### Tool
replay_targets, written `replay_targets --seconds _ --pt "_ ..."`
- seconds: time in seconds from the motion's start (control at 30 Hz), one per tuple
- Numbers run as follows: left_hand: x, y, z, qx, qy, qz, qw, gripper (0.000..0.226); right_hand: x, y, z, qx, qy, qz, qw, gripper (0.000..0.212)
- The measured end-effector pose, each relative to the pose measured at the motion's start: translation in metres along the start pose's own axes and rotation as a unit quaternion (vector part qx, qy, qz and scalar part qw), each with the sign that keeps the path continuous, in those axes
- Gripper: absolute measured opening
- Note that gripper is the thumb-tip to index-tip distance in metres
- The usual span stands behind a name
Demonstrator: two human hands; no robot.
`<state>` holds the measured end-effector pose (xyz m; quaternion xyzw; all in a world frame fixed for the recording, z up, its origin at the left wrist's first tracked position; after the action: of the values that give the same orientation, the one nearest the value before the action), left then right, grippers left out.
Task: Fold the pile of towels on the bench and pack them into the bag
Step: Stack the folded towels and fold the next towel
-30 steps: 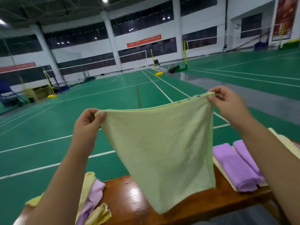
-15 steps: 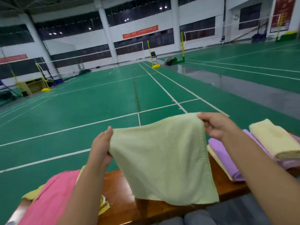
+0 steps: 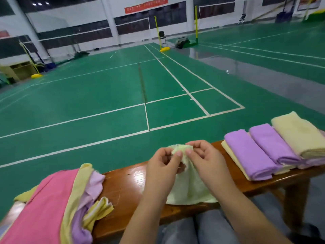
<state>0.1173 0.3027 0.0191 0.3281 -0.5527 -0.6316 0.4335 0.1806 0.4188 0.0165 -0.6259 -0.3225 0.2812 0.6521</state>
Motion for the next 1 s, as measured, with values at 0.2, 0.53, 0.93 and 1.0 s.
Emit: replay_targets --seconds 0.2,0.53,0.93,1.0 --pt "0.000 0.003 -0.004 -0.037 -0.002 0.051 0.998 0.003 -0.002 -0.007 -0.009 0.026 -0.010 -0.042 0.999 0.017" --pt "-0.003 0.010 -0.009 -0.163 -0.014 0.160 0.973 0.027 -0.006 -0.010 -0.023 0.079 0.026 -0.086 0.993 0.018" --pt "0.000 0.008 -0.012 -0.228 0.009 0.212 0.950 0.008 -0.006 -0.004 -0.025 0.081 0.030 -0.050 0.995 0.019" --pt "-0.001 0.009 -0.014 -0.241 0.008 0.211 0.947 0.008 -0.006 -0.002 -0.025 0.080 0.037 -0.039 0.995 0.021"
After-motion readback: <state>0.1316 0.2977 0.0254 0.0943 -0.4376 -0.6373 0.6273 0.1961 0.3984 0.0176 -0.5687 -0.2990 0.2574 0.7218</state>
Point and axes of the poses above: each hand's wrist, its own z-axis towards the middle knuckle, its own x-axis out of the back of the hand, y = z × x, the point moved 6 cm from there along z, towards the middle knuckle, and after that the axes turned 8 degrees about -x, right-handed, at the moved point
